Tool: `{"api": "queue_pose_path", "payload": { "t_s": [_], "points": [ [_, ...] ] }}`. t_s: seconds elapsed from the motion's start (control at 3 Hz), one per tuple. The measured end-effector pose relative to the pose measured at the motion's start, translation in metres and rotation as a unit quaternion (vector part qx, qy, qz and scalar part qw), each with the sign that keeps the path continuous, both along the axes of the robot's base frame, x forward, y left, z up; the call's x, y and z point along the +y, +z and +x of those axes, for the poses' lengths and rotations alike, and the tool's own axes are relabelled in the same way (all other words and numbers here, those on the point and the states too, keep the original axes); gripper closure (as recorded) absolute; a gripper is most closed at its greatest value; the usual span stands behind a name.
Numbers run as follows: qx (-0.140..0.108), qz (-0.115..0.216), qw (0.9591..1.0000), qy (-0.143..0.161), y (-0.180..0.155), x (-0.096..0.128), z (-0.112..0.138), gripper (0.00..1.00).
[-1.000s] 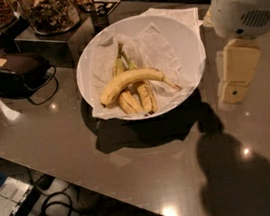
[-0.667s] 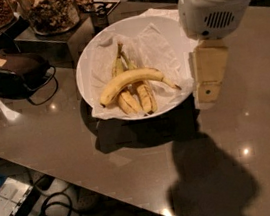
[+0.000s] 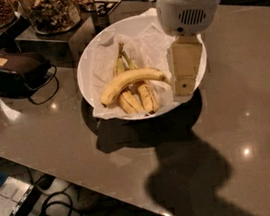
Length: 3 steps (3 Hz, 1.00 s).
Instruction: Pick banana from white bowl
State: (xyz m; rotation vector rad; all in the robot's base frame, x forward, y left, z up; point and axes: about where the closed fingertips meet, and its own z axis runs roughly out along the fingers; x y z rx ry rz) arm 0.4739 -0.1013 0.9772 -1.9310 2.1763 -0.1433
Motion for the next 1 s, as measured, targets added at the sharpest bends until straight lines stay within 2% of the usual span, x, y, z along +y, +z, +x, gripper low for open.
{"api": "queue_pose_path", "payload": {
  "t_s": [0.67, 1.0],
  "points": [
    [0.023, -0.002, 0.9995, 0.021, -0.017, 0.041, 0.042, 0.00],
    [0.036, 0.000, 0.9991, 0.021, -0.028, 0.050, 0.054, 0.15]
  ]
}}
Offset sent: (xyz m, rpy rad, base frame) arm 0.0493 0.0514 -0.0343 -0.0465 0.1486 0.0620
